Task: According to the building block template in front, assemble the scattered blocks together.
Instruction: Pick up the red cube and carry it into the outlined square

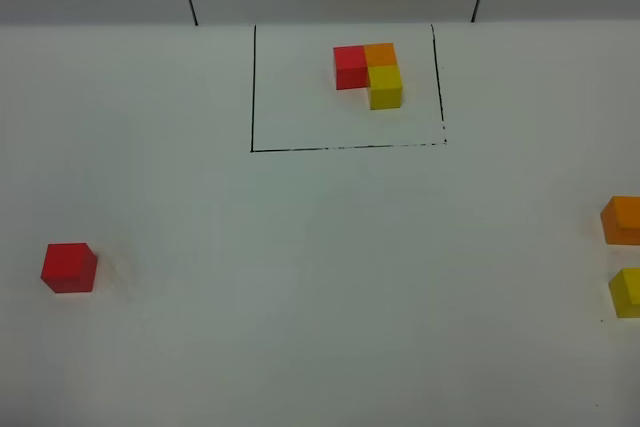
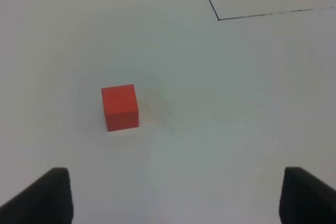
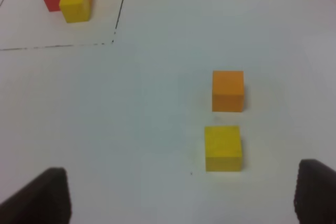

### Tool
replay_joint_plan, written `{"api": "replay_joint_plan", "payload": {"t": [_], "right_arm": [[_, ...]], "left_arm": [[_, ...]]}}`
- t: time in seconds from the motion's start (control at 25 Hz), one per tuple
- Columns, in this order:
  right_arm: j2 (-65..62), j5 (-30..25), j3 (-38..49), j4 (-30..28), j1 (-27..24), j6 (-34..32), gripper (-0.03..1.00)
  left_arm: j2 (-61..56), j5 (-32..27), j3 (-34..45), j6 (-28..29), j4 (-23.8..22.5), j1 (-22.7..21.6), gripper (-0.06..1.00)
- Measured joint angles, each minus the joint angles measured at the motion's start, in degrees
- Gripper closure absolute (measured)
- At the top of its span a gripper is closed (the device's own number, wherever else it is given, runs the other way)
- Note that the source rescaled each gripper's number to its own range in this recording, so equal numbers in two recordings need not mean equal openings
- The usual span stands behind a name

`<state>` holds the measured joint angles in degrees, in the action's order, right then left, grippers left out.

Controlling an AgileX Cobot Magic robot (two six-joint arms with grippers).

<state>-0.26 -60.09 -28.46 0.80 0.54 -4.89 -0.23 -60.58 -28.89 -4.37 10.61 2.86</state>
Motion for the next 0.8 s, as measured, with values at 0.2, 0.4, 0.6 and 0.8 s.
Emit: {"api": "replay_joint_plan", "payload": {"t": [0.2, 0.4, 0.6, 0.8], "right_arm": [[0.0, 0.0, 0.0, 0.0, 0.0, 0.0, 0.24], [0.0, 0.0, 0.0, 0.0, 0.0, -0.08, 0.24], [0.0, 0.0, 0.0, 0.0, 0.0, -0.08, 0.24], [0.0, 0.0, 0.0, 0.0, 0.0, -0.08, 0.24]], "left_arm": [[0.0, 0.0, 0.0, 0.0, 0.0, 0.0, 0.24], [0.0, 0.0, 0.0, 0.0, 0.0, 0.0, 0.24], [0.0, 0.0, 0.0, 0.0, 0.0, 0.0, 0.24], [0.0, 0.0, 0.0, 0.0, 0.0, 0.0, 0.24]]}}
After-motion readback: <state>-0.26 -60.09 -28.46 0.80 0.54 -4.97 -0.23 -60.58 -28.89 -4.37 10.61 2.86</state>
